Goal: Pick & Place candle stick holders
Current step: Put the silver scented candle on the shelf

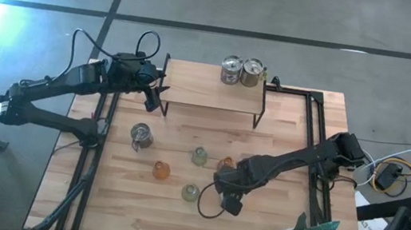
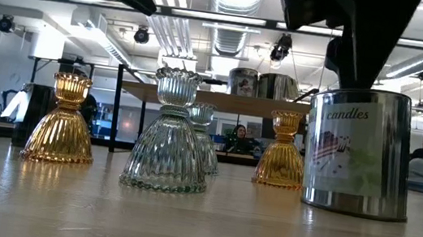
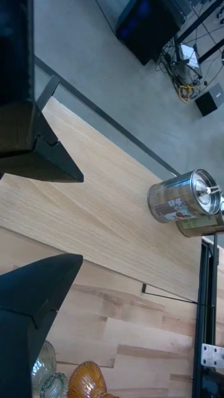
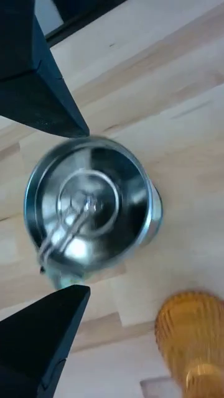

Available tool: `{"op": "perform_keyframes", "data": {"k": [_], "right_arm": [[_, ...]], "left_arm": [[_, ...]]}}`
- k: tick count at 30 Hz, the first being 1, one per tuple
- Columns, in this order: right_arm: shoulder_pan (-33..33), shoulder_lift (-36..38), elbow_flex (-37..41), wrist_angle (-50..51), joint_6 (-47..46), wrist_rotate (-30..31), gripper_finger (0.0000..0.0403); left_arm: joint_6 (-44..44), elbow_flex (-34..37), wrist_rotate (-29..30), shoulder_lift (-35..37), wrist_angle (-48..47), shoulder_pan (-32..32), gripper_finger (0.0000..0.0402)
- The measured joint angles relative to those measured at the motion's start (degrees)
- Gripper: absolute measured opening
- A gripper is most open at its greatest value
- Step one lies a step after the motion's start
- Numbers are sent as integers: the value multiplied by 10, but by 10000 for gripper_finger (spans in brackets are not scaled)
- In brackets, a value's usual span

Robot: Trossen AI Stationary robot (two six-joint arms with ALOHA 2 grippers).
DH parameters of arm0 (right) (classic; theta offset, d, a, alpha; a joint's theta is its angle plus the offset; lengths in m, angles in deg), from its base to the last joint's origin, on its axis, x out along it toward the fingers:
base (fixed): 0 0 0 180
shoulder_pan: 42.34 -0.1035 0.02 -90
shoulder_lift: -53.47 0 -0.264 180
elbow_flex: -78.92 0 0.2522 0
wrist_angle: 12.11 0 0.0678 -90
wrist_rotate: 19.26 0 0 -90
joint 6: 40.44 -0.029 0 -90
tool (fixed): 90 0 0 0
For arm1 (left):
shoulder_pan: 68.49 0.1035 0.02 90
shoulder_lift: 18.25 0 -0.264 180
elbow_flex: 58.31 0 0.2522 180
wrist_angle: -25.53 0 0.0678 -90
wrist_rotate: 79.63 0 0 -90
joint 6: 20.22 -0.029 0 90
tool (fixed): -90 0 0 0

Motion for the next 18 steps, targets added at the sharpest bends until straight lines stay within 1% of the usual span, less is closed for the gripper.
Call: {"op": "perform_keyframes", "data": {"k": [5,18], "right_arm": [[-6,-21,-9,0,7,-2,400],[-8,-23,5,2,14,2,400]], "left_arm": [[0,0,0,0,0,0,202],[0,0,0,0,0,0,202]]}}
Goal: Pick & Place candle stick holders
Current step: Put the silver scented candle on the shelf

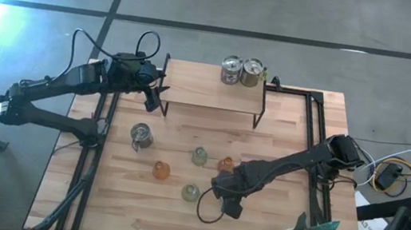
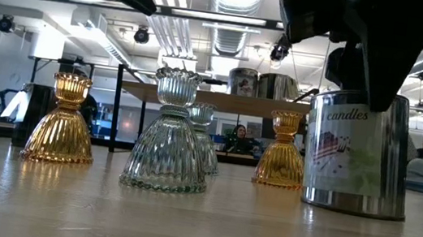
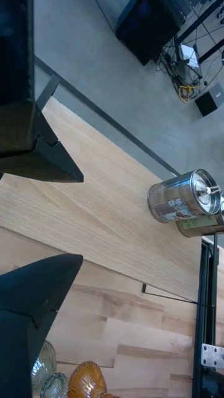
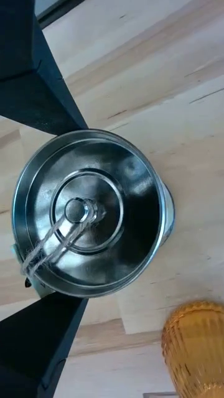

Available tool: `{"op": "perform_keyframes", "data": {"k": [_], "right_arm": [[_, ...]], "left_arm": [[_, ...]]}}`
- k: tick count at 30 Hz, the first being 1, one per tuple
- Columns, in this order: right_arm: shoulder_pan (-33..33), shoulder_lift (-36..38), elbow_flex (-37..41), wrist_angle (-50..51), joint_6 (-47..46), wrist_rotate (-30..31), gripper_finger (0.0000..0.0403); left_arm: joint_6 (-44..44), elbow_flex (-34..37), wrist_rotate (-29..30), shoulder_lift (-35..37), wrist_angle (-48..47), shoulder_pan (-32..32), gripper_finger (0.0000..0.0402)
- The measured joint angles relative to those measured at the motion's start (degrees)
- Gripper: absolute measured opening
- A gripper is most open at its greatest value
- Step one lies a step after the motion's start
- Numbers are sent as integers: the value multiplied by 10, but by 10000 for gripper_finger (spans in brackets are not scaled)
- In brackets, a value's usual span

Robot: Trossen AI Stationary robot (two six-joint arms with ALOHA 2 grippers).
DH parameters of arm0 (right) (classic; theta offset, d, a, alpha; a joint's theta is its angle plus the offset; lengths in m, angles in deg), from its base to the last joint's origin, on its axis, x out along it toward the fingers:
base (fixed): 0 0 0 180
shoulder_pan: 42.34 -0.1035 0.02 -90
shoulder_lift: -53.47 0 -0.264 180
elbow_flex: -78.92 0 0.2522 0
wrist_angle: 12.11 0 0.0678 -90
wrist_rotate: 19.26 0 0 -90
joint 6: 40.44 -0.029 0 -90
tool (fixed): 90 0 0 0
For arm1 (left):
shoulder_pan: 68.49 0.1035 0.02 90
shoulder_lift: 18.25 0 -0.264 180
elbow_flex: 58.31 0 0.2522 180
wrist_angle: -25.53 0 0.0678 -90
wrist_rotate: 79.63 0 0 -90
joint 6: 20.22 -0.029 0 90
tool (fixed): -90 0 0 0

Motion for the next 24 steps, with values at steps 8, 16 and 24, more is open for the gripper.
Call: {"op": "perform_keyframes", "data": {"k": [8,16,24], "right_arm": [[0,0,19,-28,8,5,400],[0,0,39,-59,9,32,400],[0,0,71,-104,-14,32,400]], "left_arm": [[0,0,0,0,0,0,202],[0,0,0,0,0,0,202],[0,0,0,0,0,0,202]]}}
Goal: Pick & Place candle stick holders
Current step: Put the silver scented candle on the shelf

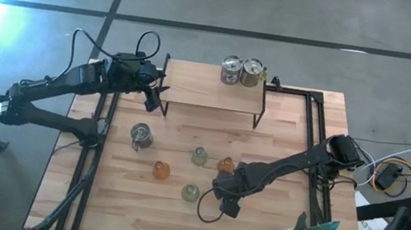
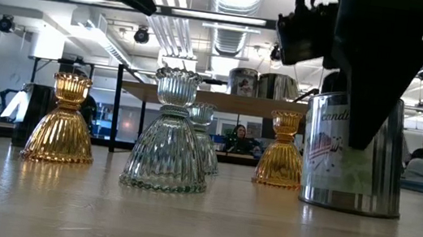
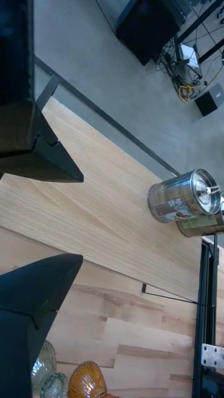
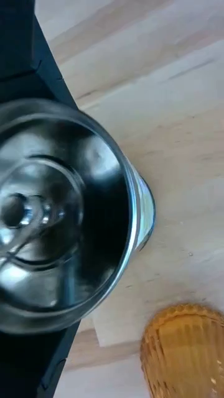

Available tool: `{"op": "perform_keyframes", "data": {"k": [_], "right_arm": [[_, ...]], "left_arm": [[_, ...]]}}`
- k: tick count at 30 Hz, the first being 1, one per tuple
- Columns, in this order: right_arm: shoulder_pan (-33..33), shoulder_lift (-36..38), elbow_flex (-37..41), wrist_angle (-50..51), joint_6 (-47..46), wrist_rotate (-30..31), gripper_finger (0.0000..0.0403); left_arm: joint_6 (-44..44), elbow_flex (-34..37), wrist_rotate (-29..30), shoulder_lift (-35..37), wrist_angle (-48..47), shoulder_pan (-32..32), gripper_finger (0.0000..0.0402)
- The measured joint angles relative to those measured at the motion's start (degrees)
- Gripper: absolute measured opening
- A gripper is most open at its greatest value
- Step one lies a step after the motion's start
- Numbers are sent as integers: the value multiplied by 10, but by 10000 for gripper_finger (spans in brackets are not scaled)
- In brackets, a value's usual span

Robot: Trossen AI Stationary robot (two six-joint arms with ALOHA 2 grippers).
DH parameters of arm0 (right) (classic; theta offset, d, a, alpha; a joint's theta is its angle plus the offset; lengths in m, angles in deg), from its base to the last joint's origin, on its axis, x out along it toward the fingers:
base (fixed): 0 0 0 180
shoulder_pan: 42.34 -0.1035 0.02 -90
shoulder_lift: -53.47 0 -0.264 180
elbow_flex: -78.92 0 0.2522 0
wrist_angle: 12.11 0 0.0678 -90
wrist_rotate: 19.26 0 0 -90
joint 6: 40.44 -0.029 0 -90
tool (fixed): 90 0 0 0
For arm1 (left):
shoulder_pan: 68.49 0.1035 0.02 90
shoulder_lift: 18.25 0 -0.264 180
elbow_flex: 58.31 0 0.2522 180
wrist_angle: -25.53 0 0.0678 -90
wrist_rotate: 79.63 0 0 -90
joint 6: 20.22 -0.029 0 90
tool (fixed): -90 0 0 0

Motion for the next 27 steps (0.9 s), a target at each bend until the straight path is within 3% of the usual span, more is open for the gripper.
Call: {"op": "perform_keyframes", "data": {"k": [20,27], "right_arm": [[0,0,20,-22,-38,-2,398],[0,0,18,-21,-59,-6,349]], "left_arm": [[0,0,0,0,0,0,202],[0,0,0,0,0,0,202]]}}
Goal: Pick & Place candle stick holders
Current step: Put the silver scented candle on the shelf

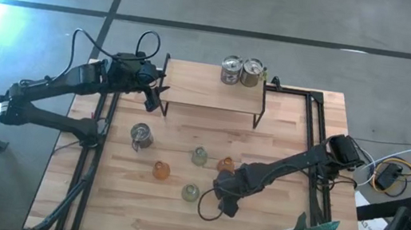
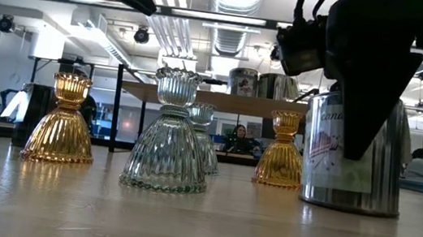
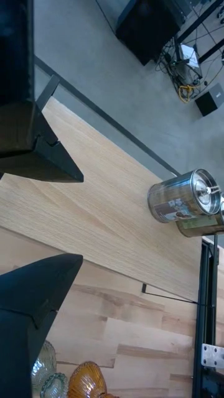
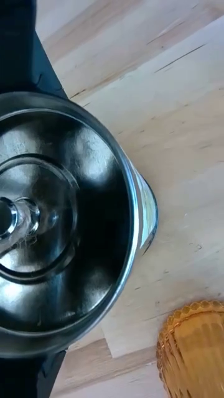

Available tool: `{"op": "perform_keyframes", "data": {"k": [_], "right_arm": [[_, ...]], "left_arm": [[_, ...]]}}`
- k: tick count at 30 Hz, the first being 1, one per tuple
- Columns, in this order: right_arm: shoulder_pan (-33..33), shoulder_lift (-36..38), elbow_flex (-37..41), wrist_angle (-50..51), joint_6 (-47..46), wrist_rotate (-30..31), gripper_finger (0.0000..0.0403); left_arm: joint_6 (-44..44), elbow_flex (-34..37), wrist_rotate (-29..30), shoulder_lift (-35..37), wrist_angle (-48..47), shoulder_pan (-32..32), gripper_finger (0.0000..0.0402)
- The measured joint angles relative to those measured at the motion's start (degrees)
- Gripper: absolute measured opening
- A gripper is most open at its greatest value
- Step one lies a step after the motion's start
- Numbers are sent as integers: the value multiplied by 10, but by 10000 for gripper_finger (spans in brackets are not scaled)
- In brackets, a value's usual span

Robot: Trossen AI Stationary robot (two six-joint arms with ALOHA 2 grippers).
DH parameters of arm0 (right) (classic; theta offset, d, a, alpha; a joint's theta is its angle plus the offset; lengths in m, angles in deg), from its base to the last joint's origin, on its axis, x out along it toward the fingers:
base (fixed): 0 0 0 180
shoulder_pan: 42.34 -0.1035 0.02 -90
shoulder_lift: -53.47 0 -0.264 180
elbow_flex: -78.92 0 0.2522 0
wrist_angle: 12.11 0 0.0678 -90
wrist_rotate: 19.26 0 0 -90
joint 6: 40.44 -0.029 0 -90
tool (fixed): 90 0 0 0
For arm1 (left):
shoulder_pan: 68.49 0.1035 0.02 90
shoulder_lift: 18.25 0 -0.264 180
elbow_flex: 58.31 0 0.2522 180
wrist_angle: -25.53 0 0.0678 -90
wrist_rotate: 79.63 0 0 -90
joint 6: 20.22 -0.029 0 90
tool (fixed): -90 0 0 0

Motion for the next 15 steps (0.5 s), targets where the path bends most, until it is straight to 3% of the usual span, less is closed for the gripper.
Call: {"op": "perform_keyframes", "data": {"k": [6,15], "right_arm": [[2,0,-12,15,-1,-14,349],[14,5,-79,120,23,-1,349]], "left_arm": [[0,0,0,0,0,0,202],[0,0,0,0,0,0,202]]}}
